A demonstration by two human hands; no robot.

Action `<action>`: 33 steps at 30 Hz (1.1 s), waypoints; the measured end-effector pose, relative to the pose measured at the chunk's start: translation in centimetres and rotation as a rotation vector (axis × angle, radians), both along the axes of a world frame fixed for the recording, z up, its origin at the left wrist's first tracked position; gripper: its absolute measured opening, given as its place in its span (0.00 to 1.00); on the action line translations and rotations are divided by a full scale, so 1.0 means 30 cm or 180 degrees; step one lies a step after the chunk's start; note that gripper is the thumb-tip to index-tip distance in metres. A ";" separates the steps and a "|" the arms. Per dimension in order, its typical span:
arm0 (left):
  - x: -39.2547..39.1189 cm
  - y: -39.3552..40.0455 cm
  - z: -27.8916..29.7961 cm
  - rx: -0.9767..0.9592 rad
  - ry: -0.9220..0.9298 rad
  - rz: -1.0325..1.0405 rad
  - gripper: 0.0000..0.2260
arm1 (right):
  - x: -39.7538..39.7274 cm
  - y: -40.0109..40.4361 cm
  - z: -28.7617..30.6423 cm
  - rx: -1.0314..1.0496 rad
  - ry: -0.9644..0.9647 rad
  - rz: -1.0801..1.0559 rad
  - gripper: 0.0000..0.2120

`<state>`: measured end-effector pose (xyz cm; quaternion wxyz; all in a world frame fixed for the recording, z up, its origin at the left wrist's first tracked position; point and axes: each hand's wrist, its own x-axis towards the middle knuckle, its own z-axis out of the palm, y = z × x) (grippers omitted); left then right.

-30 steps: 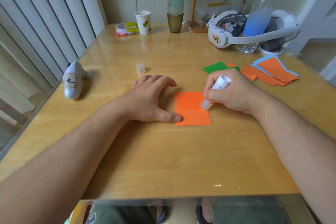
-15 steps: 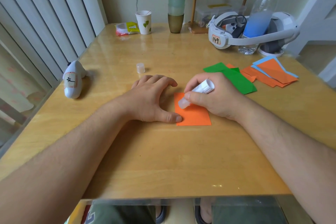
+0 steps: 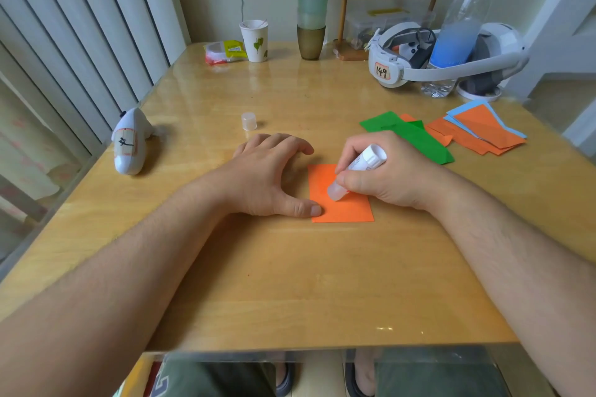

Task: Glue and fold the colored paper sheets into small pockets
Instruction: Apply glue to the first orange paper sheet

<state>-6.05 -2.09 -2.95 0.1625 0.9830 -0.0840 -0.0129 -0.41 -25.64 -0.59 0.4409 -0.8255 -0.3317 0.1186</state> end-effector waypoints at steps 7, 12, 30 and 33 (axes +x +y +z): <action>0.000 0.006 -0.004 -0.0052 0.0010 -0.0037 0.46 | 0.019 -0.067 0.028 -0.0079 0.0214 0.0064 0.04; 0.000 0.004 -0.003 -0.0061 0.0000 -0.0051 0.46 | 0.035 -0.085 0.023 -0.0105 0.0195 0.0079 0.05; 0.001 0.000 0.000 0.0009 0.0036 -0.0016 0.47 | 0.001 0.034 -0.039 0.0361 -0.0185 0.0027 0.05; 0.001 -0.001 -0.001 0.0003 0.0026 -0.0024 0.47 | -0.003 0.041 -0.038 0.0311 -0.0203 -0.0031 0.06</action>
